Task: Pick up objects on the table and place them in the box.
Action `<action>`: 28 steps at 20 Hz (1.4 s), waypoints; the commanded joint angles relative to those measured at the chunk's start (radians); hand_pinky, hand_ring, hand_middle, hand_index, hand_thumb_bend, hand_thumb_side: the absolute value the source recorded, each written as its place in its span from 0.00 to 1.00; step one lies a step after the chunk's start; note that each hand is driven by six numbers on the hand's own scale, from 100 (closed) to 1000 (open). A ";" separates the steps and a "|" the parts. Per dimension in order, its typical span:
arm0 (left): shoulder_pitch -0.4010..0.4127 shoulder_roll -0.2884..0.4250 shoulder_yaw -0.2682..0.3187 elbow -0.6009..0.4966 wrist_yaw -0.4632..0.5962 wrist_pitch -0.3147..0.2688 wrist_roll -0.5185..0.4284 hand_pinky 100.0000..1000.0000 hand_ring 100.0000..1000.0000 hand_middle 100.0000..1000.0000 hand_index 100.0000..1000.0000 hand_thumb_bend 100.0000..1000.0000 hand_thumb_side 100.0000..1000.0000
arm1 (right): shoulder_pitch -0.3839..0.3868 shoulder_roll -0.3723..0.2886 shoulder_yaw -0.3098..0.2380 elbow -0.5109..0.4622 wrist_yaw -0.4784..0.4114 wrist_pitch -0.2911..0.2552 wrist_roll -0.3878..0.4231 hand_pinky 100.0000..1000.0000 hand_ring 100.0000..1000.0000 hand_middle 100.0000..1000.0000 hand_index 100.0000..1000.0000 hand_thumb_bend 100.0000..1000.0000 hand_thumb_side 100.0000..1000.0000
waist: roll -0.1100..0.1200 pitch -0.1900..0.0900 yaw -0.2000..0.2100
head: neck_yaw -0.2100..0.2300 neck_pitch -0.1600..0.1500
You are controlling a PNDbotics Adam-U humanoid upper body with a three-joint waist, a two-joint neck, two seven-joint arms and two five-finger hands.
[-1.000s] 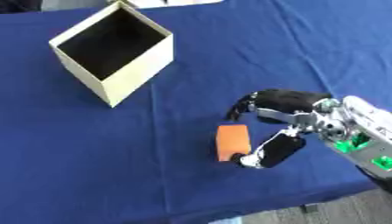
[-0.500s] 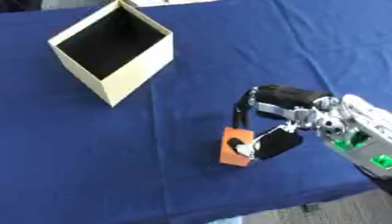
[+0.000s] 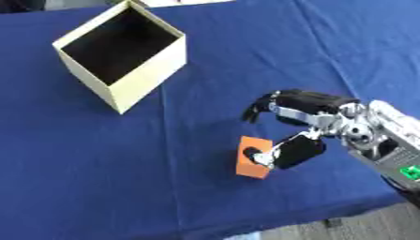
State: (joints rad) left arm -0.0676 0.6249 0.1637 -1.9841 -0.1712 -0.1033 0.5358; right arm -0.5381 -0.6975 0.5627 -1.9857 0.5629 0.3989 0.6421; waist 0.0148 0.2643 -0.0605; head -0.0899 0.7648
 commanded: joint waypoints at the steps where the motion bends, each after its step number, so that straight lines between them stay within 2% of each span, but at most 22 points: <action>1: -0.004 0.020 0.012 -0.016 0.003 -0.002 -0.004 0.66 0.61 0.65 0.79 0.69 0.85 | -0.020 -0.011 -0.020 -0.014 0.010 -0.025 -0.004 0.88 0.94 0.74 0.89 0.33 0.52 | -0.002 -0.015 -0.002 | 0.003 0.005; 2: -0.004 0.021 0.012 -0.016 0.003 -0.002 -0.004 0.66 0.61 0.65 0.79 0.69 0.85 | -0.019 -0.012 -0.020 -0.014 0.026 -0.032 -0.004 0.89 0.95 0.74 0.90 0.33 0.46 | -0.003 -0.015 -0.003 | 0.003 0.005; 3: -0.005 0.021 0.012 -0.016 0.004 -0.003 -0.005 0.66 0.61 0.65 0.79 0.69 0.85 | -0.015 -0.013 -0.021 -0.014 0.047 -0.038 -0.005 0.89 0.95 0.74 0.90 0.36 0.50 | -0.004 -0.015 -0.003 | 0.002 0.005; 6: -0.005 0.021 0.011 -0.016 0.004 -0.004 -0.008 0.66 0.61 0.65 0.79 0.69 0.85 | 0.003 -0.012 -0.021 -0.014 0.103 -0.054 0.001 0.90 0.96 0.75 0.91 0.42 0.47 | -0.005 -0.015 -0.004 | -0.002 0.005; 7: -0.004 0.021 0.011 -0.016 0.003 -0.004 -0.009 0.66 0.61 0.65 0.79 0.69 0.85 | 0.009 -0.011 -0.019 -0.014 0.116 -0.059 0.007 0.90 0.96 0.75 0.91 0.40 0.49 | -0.005 -0.014 -0.004 | -0.003 0.005; 11: -0.004 0.020 0.012 -0.016 0.003 -0.006 -0.009 0.66 0.60 0.65 0.79 0.69 0.85 | 0.028 0.000 -0.016 -0.014 0.151 -0.076 0.035 0.90 0.96 0.76 0.91 0.43 0.48 | -0.004 -0.012 -0.005 | -0.007 0.005; 18: -0.006 0.017 0.010 -0.016 0.005 -0.008 -0.015 0.65 0.60 0.64 0.79 0.69 0.85 | 0.058 0.021 -0.006 -0.008 0.240 -0.100 0.058 0.90 0.96 0.71 0.90 0.41 0.47 | -0.005 -0.009 -0.009 | -0.011 0.005; 22: -0.005 0.016 0.012 -0.016 0.006 -0.008 -0.014 0.65 0.59 0.64 0.79 0.69 0.86 | 0.061 0.035 0.007 0.017 0.256 -0.109 0.069 0.90 0.96 0.69 0.90 0.41 0.47 | -0.004 -0.008 -0.007 | -0.014 0.005; 28: -0.008 0.012 0.010 -0.016 0.010 -0.008 -0.015 0.65 0.59 0.64 0.78 0.68 0.86 | 0.059 0.056 0.023 0.071 0.299 -0.122 0.036 0.89 0.94 0.58 0.82 0.34 0.47 | -0.003 -0.003 -0.004 | -0.015 0.005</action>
State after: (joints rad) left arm -0.0688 0.6173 0.1637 -1.9841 -0.1677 -0.1100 0.5247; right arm -0.4670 -0.6347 0.5898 -1.9188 0.8468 0.2793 0.6892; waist 0.0102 0.2730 -0.0666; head -0.1020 0.7648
